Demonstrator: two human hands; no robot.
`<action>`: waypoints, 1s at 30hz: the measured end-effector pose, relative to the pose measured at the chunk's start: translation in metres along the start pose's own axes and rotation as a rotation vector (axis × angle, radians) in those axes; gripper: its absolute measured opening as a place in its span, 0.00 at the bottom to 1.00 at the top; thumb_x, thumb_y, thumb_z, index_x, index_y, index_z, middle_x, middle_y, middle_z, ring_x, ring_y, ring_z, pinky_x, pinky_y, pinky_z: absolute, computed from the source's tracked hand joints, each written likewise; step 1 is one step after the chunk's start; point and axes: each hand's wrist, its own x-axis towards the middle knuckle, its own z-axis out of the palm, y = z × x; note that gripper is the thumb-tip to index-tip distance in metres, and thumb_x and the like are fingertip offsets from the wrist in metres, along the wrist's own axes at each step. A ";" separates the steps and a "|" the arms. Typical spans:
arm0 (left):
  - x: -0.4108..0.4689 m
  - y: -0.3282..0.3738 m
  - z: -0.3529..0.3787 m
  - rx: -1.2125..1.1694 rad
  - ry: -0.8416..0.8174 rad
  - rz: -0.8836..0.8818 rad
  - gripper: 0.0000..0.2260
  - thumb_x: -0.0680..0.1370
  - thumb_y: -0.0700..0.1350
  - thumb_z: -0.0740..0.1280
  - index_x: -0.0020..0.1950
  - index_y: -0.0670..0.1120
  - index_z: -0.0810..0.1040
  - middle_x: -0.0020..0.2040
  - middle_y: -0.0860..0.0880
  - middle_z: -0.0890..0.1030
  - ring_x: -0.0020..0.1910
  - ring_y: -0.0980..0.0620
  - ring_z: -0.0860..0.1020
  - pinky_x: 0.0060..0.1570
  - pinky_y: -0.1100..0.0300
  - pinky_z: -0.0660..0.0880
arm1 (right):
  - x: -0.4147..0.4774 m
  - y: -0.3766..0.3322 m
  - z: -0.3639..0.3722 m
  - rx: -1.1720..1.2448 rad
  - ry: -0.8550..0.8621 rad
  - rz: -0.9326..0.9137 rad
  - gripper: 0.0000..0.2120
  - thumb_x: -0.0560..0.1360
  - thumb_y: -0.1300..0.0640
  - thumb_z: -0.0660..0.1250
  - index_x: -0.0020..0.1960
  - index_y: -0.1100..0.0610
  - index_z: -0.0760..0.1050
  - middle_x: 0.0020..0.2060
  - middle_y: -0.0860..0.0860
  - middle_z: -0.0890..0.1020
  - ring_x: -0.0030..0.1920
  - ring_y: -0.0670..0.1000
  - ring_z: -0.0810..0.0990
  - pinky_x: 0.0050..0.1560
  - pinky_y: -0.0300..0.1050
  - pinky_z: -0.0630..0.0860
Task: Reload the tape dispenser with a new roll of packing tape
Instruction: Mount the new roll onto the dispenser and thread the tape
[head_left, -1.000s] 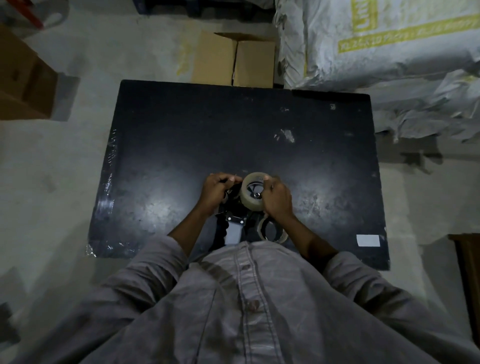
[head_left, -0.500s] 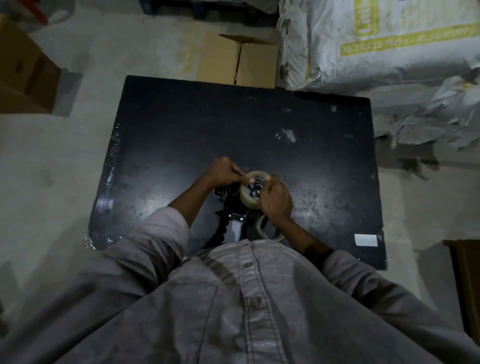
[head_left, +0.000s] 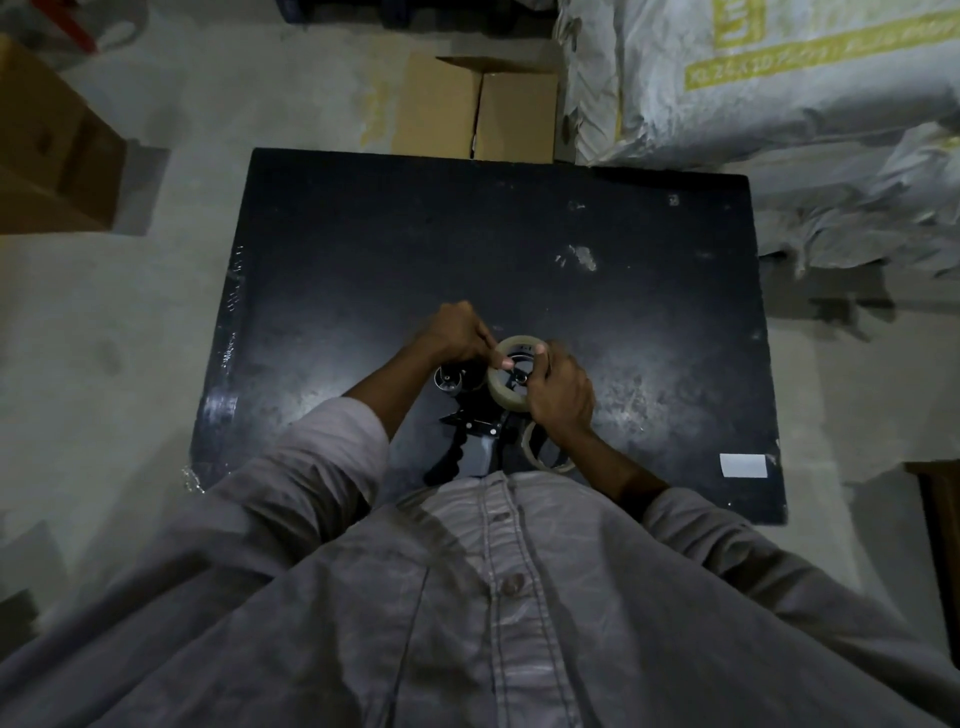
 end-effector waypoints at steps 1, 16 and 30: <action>0.000 0.000 0.000 0.009 0.005 -0.005 0.17 0.63 0.58 0.87 0.47 0.52 0.92 0.43 0.53 0.90 0.45 0.56 0.87 0.50 0.59 0.83 | 0.000 0.001 0.000 0.012 -0.003 -0.004 0.18 0.91 0.45 0.56 0.60 0.57 0.78 0.54 0.62 0.85 0.54 0.67 0.84 0.52 0.60 0.79; -0.002 0.012 -0.004 0.230 -0.016 -0.049 0.19 0.60 0.61 0.88 0.45 0.54 0.91 0.43 0.52 0.90 0.43 0.52 0.87 0.49 0.54 0.86 | 0.001 0.002 -0.005 -0.073 -0.028 -0.089 0.17 0.91 0.43 0.55 0.61 0.53 0.77 0.58 0.57 0.86 0.57 0.65 0.84 0.53 0.57 0.76; -0.006 -0.002 0.000 0.088 -0.075 0.048 0.24 0.66 0.59 0.86 0.60 0.57 0.89 0.57 0.56 0.90 0.56 0.55 0.86 0.57 0.56 0.81 | 0.005 0.003 -0.007 0.033 -0.092 -0.122 0.20 0.89 0.43 0.53 0.66 0.53 0.77 0.57 0.60 0.85 0.58 0.65 0.82 0.55 0.60 0.80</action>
